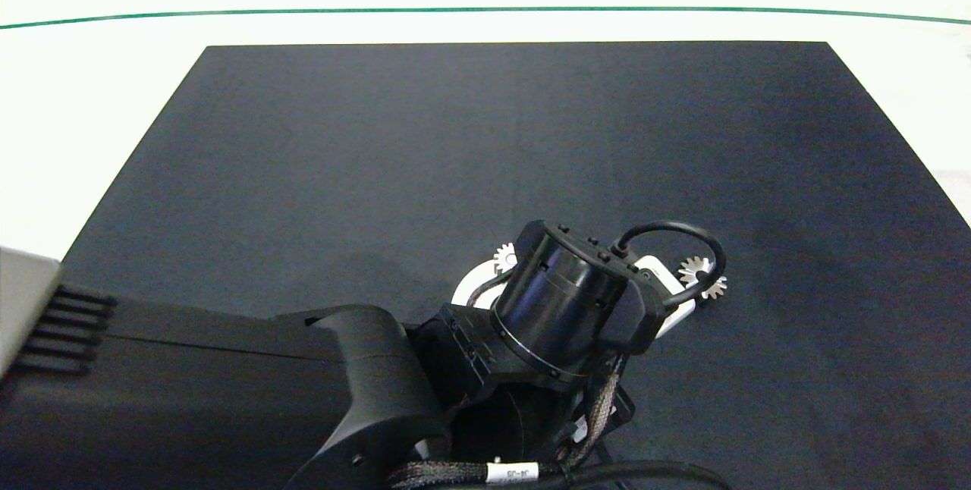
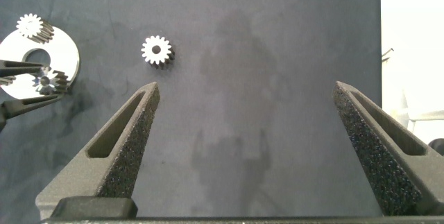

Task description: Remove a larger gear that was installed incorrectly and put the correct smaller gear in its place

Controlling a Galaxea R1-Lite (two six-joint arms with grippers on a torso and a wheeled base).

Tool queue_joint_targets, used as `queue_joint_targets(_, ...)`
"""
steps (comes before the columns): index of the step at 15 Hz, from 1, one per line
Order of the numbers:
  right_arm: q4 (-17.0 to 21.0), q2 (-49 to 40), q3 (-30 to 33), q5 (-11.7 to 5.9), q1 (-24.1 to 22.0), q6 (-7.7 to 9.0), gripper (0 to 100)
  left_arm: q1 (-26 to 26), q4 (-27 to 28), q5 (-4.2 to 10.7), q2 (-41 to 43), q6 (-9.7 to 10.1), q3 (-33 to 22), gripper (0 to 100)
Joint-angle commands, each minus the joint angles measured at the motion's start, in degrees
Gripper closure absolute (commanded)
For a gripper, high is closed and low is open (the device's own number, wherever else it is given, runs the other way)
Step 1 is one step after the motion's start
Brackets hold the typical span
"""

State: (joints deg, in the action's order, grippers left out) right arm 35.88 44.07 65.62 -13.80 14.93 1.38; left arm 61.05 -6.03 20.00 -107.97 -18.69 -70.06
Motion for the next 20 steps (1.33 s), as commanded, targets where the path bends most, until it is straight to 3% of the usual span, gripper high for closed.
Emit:
queue_joint_targets(1,0.16,-0.21,-0.23,0.0,0.1,0.03,0,-0.41,-0.03,0.12,-1.28,-0.03,-0.52,75)
queue_joint_targets(20,0.25,-2.32,-1.81,0.44,0.97,0.03,0,-2.87,0.23,0.12,2.77,-1.0,2.65,75)
